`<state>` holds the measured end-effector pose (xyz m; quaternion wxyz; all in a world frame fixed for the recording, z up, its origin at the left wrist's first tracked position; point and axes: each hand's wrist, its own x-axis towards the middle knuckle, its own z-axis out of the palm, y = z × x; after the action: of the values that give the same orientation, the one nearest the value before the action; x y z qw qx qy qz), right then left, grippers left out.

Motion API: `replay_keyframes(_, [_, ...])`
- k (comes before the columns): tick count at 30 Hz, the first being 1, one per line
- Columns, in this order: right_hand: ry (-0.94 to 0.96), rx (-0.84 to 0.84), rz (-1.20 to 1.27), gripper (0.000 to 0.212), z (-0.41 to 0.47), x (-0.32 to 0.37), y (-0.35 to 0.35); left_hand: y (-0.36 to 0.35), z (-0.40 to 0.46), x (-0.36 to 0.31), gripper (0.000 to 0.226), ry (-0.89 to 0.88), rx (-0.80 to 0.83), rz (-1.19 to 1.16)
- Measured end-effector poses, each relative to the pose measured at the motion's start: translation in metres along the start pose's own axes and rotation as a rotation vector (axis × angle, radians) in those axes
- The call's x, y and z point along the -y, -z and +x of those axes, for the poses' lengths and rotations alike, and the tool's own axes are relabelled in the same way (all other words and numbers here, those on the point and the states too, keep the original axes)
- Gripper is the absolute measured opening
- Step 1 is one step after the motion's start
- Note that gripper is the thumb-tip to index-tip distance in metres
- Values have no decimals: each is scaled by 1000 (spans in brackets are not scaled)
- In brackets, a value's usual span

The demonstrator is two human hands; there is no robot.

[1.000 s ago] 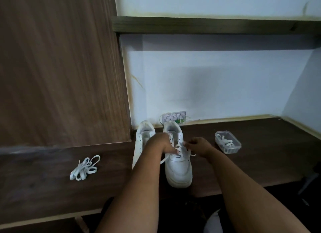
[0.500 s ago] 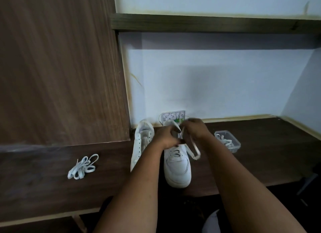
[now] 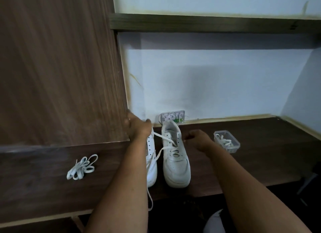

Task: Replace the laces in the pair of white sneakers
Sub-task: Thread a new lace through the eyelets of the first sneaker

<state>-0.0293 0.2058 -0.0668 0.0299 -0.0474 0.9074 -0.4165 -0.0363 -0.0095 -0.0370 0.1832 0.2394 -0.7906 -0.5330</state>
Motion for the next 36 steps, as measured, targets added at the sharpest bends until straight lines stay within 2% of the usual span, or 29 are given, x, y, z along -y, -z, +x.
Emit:
replay_keyframes(1, [-31, 15, -121, 6, 2, -1, -4, -4, -2, 2, 71, -54, 44, 130])
replay_keyframes(3, [-89, 18, -241, 30, 3, 3, -10, -13, -10, 0, 45, -206, 147, 326])
replay_keyframes(5, [-161, 15, -235, 47, 3, 10, -16, -21, -21, -3, 14, -303, 301, 392])
replay_keyframes(6, [-193, 16, -228, 47, 3, 13, -20, -24, -27, -4, 8, -319, 405, 429])
replay_keyframes(8, [-228, 32, -252, 44, 2, 16, -26, -34, -32, 1, 19, -326, 576, 522])
replay_keyframes(10, [-276, 56, -172, 40, 1, 18, -29, -40, -37, 4, 27, -321, 638, 580])
replay_keyframes(12, [-321, 80, -5, 34, -3, 21, -25, -44, -41, 7, 28, -352, 612, 589])
replay_keyframes(15, [-339, 131, 115, 39, -10, 22, -16, -50, -41, 13, 26, -368, 571, 574])
replay_keyframes(18, [-398, 248, 58, 35, -14, 23, -6, -53, -42, 15, 29, -348, 540, 487])
replay_keyframes(22, [-506, 462, -139, 28, -12, 24, 4, -48, -37, 16, 35, -313, 444, 371])
replay_keyframes(26, [-459, 360, -70, 35, -7, 16, -1, -41, -27, 19, 22, -279, 359, 414])
replay_keyframes(30, [-426, 345, -97, 29, -2, 13, -6, -48, -40, 16, 29, -352, 260, 393])
replay_keyframes(33, [-404, 345, -189, 28, -1, 16, -9, -55, -47, 14, 26, -385, 341, 468])
replay_keyframes(36, [-405, 232, -44, 24, -3, 21, -10, -56, -44, 17, 30, -352, 374, 505])
